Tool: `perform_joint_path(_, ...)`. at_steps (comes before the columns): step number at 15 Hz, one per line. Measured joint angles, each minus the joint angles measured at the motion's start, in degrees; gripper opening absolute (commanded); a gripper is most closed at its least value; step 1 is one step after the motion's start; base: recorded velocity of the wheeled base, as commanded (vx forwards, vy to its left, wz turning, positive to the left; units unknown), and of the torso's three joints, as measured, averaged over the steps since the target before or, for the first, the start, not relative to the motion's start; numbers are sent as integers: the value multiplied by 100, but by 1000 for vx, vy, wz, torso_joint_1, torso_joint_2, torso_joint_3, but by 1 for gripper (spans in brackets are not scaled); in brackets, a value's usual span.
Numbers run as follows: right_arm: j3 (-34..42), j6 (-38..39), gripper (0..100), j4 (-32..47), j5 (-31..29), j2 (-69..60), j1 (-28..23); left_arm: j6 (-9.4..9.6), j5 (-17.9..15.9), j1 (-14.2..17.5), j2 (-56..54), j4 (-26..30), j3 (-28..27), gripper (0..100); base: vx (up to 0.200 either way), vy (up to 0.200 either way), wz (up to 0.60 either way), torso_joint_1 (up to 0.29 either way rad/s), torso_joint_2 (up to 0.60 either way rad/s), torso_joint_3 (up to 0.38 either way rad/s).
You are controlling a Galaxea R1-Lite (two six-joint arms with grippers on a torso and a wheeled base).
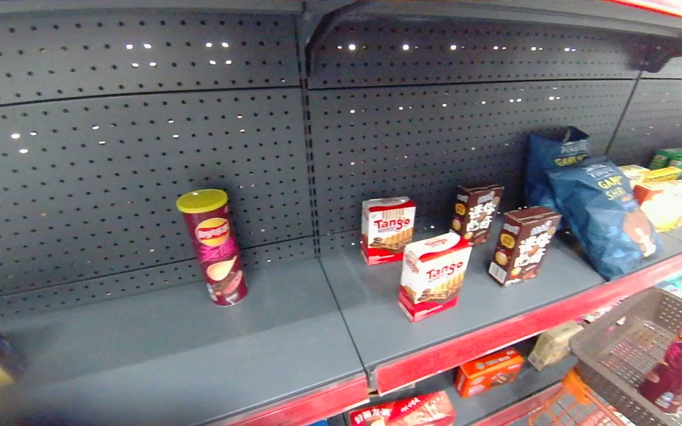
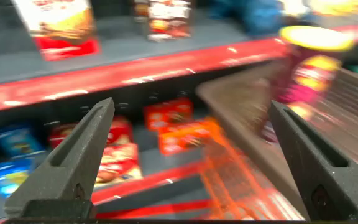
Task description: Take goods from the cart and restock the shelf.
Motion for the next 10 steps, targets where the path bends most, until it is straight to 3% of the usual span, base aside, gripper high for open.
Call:
perform_joint_path(9,0,-11,100,-2,13,0,-6,0,-9,-2,0,1,0,100,0,0,-600,3,2,3)
perform_joint_path(10,0,-11,100,-2,13,0,-6,-2,-6,2,0,1,0,100,0,0,0,0,0,0)
